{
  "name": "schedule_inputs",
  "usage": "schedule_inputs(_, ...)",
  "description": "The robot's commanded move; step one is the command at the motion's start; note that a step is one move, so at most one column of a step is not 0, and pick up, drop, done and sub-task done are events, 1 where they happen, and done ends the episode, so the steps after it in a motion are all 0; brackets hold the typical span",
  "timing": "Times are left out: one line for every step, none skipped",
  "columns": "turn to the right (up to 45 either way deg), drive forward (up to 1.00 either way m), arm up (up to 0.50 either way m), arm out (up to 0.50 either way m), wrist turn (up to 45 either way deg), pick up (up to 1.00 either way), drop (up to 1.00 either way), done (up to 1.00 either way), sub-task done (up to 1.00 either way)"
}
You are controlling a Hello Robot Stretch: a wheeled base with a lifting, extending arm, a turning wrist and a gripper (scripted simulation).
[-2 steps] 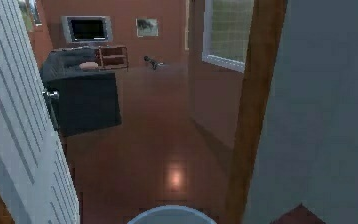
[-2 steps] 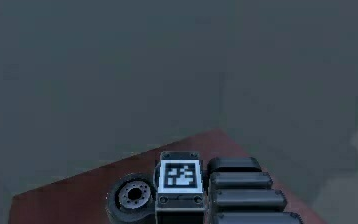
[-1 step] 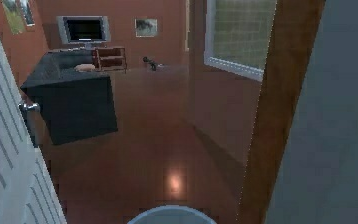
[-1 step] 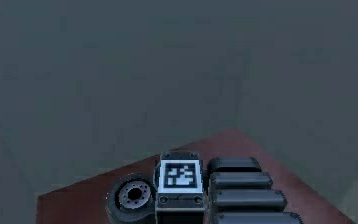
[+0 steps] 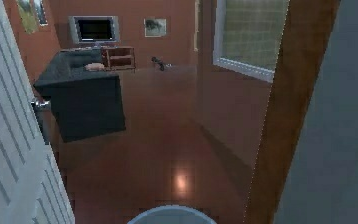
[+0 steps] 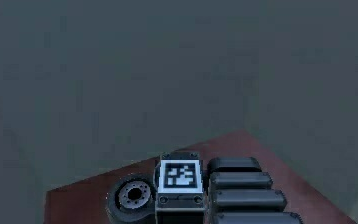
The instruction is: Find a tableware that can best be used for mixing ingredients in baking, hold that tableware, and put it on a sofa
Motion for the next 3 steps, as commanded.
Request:
schedule_inputs(0.0, 0.80, 0.00, 0.00, 0.0, 0.00, 0.00, 0.00, 0.00)
schedule_inputs(-3.0, 0.00, 0.00, 0.00, 0.0, 0.00, 0.00, 0.00, 0.00)
schedule_inputs(0.0, 1.00, 0.00, 0.00, 0.0, 0.00, 0.00, 0.00, 0.00)
